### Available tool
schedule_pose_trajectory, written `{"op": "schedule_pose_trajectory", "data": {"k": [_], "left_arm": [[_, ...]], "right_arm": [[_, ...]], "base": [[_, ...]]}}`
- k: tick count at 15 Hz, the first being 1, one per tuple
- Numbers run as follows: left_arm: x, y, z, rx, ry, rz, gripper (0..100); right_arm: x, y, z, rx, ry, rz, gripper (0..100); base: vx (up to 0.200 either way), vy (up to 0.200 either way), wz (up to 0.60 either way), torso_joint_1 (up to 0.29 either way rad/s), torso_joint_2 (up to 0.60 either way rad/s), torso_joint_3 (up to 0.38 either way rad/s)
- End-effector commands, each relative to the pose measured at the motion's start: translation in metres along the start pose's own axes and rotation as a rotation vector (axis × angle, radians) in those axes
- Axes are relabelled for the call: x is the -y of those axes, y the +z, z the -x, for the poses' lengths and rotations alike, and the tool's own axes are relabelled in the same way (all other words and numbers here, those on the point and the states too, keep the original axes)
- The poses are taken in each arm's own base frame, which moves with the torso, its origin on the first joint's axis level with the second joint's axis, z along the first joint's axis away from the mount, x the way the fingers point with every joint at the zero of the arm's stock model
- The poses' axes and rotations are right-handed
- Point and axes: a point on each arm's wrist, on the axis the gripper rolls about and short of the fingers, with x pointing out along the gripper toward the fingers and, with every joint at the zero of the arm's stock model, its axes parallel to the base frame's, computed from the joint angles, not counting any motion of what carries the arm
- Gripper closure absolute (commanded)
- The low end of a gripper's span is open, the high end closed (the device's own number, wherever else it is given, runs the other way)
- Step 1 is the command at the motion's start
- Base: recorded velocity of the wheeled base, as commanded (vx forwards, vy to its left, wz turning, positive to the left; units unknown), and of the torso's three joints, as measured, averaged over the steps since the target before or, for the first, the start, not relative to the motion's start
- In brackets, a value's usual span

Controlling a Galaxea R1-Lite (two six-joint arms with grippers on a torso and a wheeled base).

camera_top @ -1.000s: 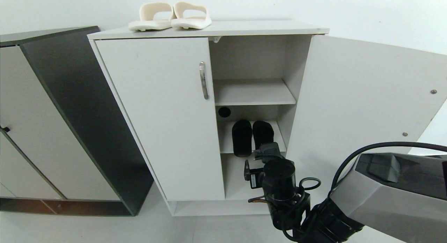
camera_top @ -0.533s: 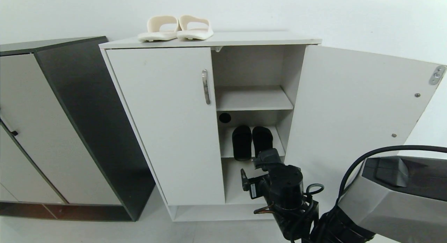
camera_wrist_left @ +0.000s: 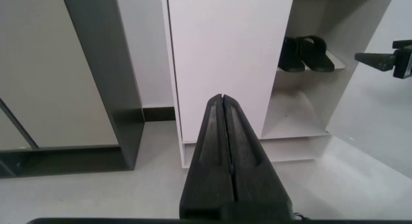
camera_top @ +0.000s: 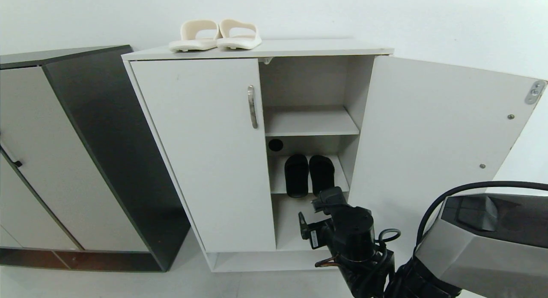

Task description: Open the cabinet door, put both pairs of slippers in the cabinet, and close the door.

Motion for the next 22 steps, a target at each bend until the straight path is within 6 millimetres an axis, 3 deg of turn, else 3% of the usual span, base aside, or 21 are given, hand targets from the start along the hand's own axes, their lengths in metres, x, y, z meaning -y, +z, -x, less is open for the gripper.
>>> {"op": "schedule_pose_trajectory", "data": {"k": [1,16,22], "left_arm": [[0.0000,0.0000,-0.0001,-0.001,0.000,0.001,100],[0.0000,0.0000,-0.0001,-0.001,0.000,0.001,100],[0.0000,0.0000,-0.0001,-0.001,0.000,0.001,100]], "right_arm": [[-0.0009,-0.0033,-0.0003,-0.009,0.002,0.006,0],[0.0018,-0.0052,-0.0002,-0.009,0.001,0.007,0],[0.0013,-0.0065,0.0000,-0.012,0.002,0.011,0]], "base": [[0.000,0.200,0.00,0.002,0.00,-0.002],[0.000,0.200,0.00,0.004,0.00,0.003],[0.000,0.000,0.00,0.000,0.00,0.000]]}}
